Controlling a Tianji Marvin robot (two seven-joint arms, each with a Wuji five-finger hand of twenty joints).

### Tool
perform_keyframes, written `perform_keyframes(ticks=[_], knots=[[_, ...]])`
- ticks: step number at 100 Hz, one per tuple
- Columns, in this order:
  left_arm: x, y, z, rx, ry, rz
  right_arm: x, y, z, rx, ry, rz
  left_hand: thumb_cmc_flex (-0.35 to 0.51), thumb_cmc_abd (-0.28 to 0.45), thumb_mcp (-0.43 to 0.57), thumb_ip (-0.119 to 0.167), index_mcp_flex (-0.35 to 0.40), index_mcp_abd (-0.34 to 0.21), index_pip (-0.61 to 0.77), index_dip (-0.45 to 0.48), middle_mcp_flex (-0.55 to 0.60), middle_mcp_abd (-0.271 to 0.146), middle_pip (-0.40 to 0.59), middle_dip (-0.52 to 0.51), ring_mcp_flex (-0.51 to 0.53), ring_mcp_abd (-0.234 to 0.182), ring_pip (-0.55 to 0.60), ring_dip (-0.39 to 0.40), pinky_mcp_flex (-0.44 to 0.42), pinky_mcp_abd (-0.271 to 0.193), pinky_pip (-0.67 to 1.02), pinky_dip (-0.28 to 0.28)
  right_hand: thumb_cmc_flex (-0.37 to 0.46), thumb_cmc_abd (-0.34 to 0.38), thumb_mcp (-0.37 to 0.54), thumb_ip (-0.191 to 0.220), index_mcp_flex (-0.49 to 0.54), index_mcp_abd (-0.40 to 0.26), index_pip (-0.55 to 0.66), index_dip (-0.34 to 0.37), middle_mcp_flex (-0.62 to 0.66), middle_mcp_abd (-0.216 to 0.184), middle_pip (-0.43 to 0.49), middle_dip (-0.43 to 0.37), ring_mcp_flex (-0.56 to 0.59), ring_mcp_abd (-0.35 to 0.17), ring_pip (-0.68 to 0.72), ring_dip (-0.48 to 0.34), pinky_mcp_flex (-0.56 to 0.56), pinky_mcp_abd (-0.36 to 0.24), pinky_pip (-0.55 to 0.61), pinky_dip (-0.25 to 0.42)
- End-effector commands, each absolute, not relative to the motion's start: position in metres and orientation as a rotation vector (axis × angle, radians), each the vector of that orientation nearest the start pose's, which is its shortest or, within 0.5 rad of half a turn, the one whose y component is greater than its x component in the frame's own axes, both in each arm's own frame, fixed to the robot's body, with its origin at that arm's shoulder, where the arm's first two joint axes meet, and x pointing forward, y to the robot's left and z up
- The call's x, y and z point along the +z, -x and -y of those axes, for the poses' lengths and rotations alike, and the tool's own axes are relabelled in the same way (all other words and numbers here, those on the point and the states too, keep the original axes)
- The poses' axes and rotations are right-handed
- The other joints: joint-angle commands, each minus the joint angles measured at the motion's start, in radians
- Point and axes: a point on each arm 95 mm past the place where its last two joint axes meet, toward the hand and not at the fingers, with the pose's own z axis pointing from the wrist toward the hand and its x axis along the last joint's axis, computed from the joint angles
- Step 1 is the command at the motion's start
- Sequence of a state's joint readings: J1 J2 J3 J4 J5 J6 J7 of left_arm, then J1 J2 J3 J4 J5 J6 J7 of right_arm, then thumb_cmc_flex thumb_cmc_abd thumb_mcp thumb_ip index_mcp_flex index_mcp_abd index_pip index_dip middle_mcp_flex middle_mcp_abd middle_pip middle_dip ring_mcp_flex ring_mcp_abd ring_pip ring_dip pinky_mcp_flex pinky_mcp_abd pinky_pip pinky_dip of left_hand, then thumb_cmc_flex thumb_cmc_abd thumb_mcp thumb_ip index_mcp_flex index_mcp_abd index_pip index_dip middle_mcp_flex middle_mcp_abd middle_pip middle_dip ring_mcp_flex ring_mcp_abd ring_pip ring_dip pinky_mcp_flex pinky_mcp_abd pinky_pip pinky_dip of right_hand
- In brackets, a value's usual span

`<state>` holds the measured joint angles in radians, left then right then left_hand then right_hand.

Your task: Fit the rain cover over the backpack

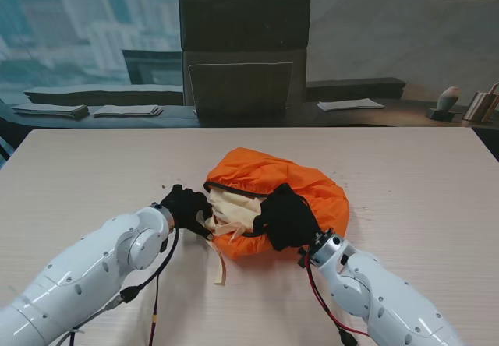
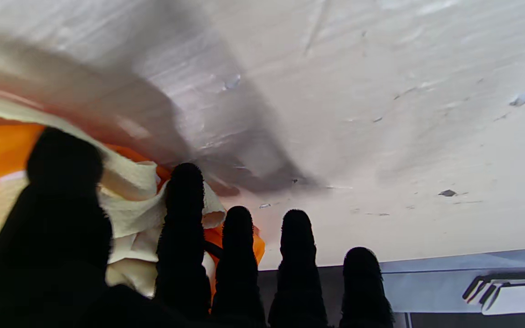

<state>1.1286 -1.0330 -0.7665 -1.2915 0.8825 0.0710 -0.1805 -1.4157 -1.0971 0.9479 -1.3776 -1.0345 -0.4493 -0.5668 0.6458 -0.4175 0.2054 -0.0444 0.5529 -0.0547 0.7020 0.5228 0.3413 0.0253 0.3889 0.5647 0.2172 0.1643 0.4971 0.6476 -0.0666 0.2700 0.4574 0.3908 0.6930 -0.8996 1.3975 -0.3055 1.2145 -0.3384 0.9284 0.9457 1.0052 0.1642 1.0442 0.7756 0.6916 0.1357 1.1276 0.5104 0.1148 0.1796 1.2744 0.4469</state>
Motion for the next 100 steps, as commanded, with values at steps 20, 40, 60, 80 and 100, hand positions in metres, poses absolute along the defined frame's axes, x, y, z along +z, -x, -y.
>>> perform_keyframes(ticks=[20, 40, 60, 80, 100], knots=[[-0.353, -0.466, 0.037, -1.195, 1.173, -1.891, -0.339, -0.383, -0.07, 2.121, -0.729, -1.485, 0.18, -0.004, 0.245, -0.057, 0.162, -0.159, 0.287, 0.142, 0.118, -0.046, 0.101, -0.004, 0.048, -0.02, 0.036, -0.022, -0.007, 0.018, 0.024, -0.019, 0.026, 0.01, 0.059, -0.03, 0.055, 0.02, 0.078, 0.013, -0.005, 0.038, 0.017, 0.003, 0.019, -0.006, 0.028, -0.002, -0.01, 0.0, 0.025, 0.018], [-0.325, -0.459, 0.037, -1.335, 1.24, -1.754, -0.34, -0.379, -0.072, 2.122, -0.732, -1.507, 0.373, 0.25, -0.06, -0.069, 0.007, -0.07, 0.341, 0.38, 0.249, 0.041, 0.155, 0.074, 0.159, 0.046, 0.156, 0.058, -0.013, 0.035, 0.153, -0.038, 0.025, 0.011, 0.059, -0.03, 0.057, 0.018, 0.08, 0.014, -0.005, 0.037, 0.016, 0.004, 0.019, -0.006, 0.028, -0.002, -0.01, 0.0, 0.025, 0.018], [-0.295, -0.457, 0.043, -1.488, 1.2, -1.655, -0.342, -0.378, -0.074, 2.125, -0.743, -1.516, 0.428, 0.267, -0.211, -0.014, -0.047, -0.107, 0.358, 0.382, 0.719, -0.103, 0.443, 0.266, 0.606, 0.021, 0.517, 0.175, 0.058, 0.034, 0.345, 0.025, 0.027, 0.01, 0.059, -0.03, 0.057, 0.017, 0.081, 0.015, -0.005, 0.037, 0.016, 0.004, 0.018, -0.006, 0.028, -0.002, -0.01, 0.0, 0.025, 0.018], [-0.282, -0.467, 0.058, -1.667, 1.409, -1.49, -0.341, -0.374, -0.075, 2.146, -0.743, -1.523, 0.244, 0.079, 0.202, -0.083, 0.013, -0.045, 0.395, 0.254, 0.804, -0.052, 0.357, 0.232, 0.705, 0.054, 0.59, 0.145, 0.145, -0.001, 0.551, 0.125, 0.024, 0.011, 0.059, -0.031, 0.057, 0.017, 0.08, 0.015, -0.005, 0.037, 0.016, 0.004, 0.019, -0.006, 0.028, -0.002, -0.01, 0.0, 0.025, 0.018], [-0.275, -0.491, 0.074, -1.811, 1.672, -1.288, -0.34, -0.372, -0.077, 2.163, -0.728, -1.527, 0.182, -0.036, 0.361, -0.1, 0.083, -0.017, 0.4, 0.143, 0.877, 0.002, 0.265, 0.12, 0.814, 0.058, 0.545, 0.067, 0.239, -0.073, 0.659, 0.179, 0.023, 0.011, 0.06, -0.031, 0.054, 0.014, 0.078, 0.014, -0.005, 0.035, 0.016, 0.004, 0.02, -0.01, 0.024, -0.004, -0.003, 0.005, 0.025, 0.018]])
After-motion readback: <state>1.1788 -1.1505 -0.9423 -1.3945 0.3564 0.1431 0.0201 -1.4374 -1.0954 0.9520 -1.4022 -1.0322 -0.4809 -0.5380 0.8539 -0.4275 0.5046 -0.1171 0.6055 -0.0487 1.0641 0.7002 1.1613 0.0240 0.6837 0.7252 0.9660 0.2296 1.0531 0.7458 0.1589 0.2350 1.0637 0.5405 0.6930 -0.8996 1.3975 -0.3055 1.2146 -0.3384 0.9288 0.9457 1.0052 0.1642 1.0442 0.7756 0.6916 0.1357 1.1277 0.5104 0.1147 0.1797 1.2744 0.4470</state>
